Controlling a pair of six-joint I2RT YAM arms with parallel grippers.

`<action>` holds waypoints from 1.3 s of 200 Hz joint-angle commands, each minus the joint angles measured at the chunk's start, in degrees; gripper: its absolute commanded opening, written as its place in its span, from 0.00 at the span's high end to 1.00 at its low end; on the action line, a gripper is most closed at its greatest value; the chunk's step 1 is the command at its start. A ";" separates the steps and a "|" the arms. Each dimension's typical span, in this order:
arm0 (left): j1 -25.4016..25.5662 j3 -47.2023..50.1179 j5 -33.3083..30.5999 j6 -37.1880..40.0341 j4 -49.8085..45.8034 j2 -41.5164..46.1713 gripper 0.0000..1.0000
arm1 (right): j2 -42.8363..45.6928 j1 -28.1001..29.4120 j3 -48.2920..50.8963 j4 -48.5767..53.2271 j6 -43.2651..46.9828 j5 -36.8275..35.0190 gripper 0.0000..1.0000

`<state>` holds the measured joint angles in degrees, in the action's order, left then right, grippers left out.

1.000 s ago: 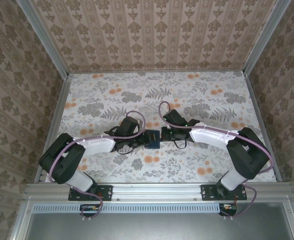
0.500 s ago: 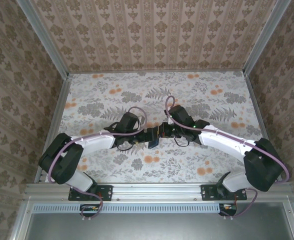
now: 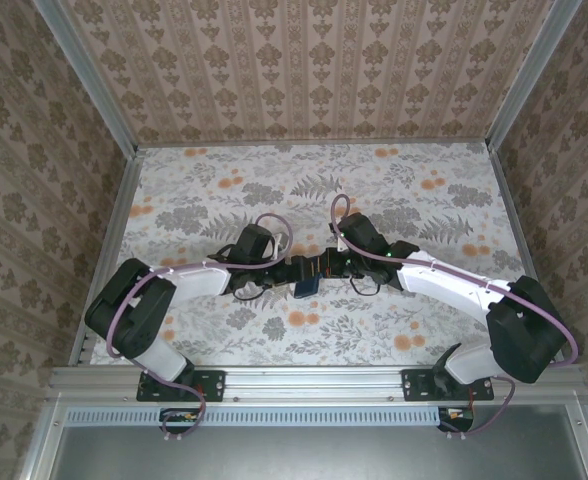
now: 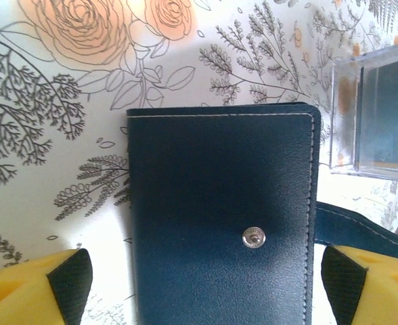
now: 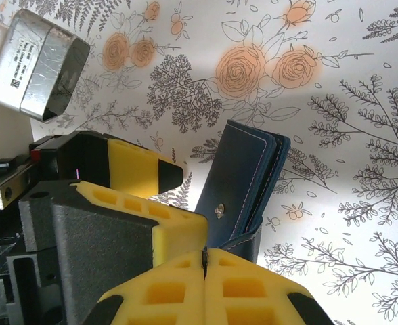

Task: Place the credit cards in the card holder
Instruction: Open the card holder at the center of the table.

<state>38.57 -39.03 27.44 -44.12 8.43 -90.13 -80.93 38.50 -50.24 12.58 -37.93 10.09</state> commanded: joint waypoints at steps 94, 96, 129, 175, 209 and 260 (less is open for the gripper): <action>0.46 0.07 3.25 1.97 3.16 -0.93 0.30 | 2.44 -0.78 -1.26 0.49 -0.99 2.10 1.00; 0.46 0.02 3.30 2.07 3.08 -0.93 0.30 | 2.44 -0.75 -1.26 0.58 -0.93 2.06 1.00; 0.46 -0.42 3.39 2.91 1.77 -0.29 0.18 | 3.10 -0.80 -1.60 0.91 -1.12 1.84 1.00; 0.35 -1.15 2.15 4.44 -0.34 -0.67 0.41 | 2.67 -0.93 -2.61 2.17 -0.25 1.35 1.00; -0.33 -0.98 1.08 4.63 -1.41 -0.61 0.67 | 2.33 -0.97 -2.65 4.55 1.14 -1.33 1.00; -0.86 0.09 0.18 4.48 -1.40 1.43 0.73 | 3.27 -1.76 -2.06 8.52 4.02 -6.57 1.00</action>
<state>38.35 -40.10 29.98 -40.27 10.52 -89.49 -78.48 37.54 -51.29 17.85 -35.77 6.90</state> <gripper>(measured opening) 0.274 0.067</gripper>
